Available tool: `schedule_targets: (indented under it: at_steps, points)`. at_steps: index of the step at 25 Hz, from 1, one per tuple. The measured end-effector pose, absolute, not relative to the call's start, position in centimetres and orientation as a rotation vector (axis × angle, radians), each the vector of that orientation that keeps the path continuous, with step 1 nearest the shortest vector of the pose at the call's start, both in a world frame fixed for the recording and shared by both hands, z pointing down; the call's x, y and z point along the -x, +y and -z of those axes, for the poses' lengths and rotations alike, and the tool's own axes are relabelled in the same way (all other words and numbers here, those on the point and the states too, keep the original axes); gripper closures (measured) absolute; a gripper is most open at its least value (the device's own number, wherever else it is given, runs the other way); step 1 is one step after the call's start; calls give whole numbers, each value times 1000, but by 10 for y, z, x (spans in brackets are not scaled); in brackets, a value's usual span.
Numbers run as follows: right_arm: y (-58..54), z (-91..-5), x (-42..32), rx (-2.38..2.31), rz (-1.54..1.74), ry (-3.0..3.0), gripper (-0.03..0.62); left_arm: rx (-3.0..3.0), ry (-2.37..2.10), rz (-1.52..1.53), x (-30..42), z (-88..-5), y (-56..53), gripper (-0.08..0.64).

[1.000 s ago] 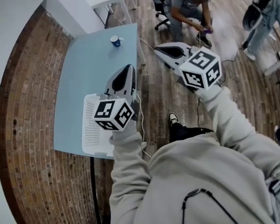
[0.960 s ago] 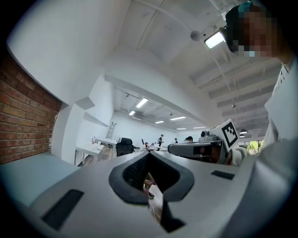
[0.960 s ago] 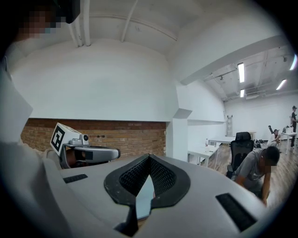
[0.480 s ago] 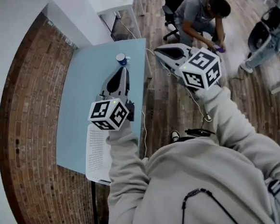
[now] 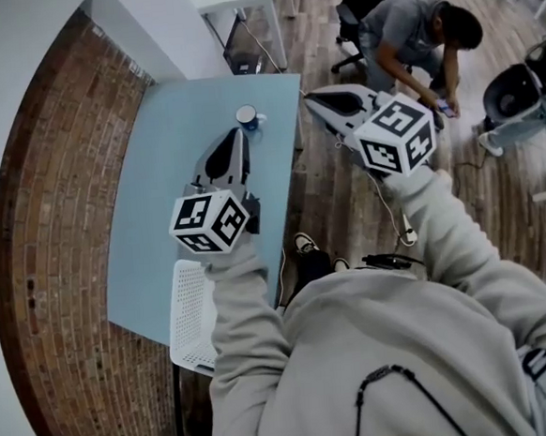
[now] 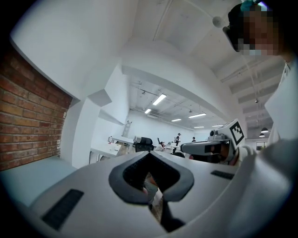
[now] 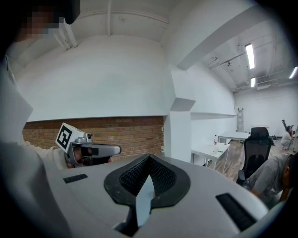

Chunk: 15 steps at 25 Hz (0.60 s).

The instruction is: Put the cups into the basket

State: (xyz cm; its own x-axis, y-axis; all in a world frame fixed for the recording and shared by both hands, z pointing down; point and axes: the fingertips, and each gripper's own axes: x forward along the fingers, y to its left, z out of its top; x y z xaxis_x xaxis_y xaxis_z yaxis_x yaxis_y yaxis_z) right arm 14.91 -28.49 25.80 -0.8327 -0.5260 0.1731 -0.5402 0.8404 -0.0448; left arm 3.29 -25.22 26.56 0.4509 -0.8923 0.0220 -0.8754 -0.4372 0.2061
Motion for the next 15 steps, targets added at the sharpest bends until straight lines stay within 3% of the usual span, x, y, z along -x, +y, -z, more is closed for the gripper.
schedule_targets:
  at_steps: [15]
  points:
    - [-439,-274,-48,-746,-117,-2802,583,-2428,-1522,167,45,-298,-414,563]
